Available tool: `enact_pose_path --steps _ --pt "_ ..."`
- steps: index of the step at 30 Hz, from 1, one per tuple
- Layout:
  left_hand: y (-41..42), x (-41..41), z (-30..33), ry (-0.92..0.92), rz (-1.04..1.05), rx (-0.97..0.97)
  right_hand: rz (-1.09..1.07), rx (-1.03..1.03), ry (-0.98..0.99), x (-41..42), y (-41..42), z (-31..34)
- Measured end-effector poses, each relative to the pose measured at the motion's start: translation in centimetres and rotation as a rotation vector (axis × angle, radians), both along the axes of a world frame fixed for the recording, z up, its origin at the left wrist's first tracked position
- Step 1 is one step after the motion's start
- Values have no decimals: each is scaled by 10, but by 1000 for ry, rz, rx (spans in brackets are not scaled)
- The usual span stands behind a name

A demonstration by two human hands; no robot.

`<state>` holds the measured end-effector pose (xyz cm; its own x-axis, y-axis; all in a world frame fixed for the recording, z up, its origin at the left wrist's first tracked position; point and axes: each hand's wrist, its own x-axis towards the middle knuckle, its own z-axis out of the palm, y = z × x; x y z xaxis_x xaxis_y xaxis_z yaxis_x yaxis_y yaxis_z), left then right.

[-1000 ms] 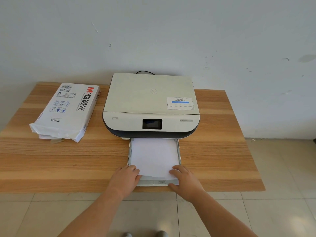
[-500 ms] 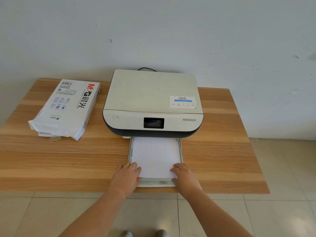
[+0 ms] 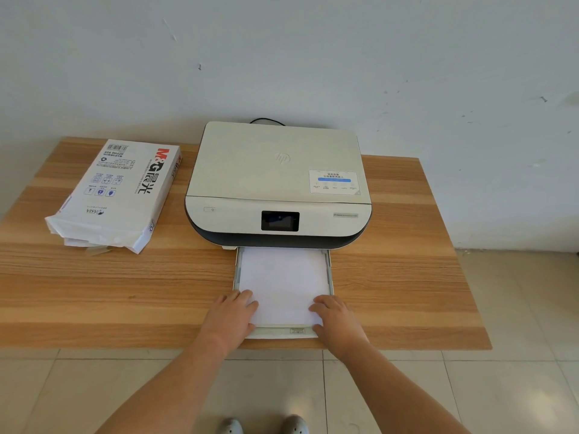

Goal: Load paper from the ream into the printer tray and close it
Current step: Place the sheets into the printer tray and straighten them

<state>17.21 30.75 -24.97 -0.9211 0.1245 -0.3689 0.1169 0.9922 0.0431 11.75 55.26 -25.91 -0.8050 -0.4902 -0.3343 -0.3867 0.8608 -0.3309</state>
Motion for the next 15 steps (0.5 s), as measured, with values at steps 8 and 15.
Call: enact_pose_path --steps 8,15 --pt "-1 -7 -5 -95 -43 116 87 104 -54 -6 -9 8" --pt "0 -13 -4 -146 -77 140 112 158 -93 -10 -16 7"
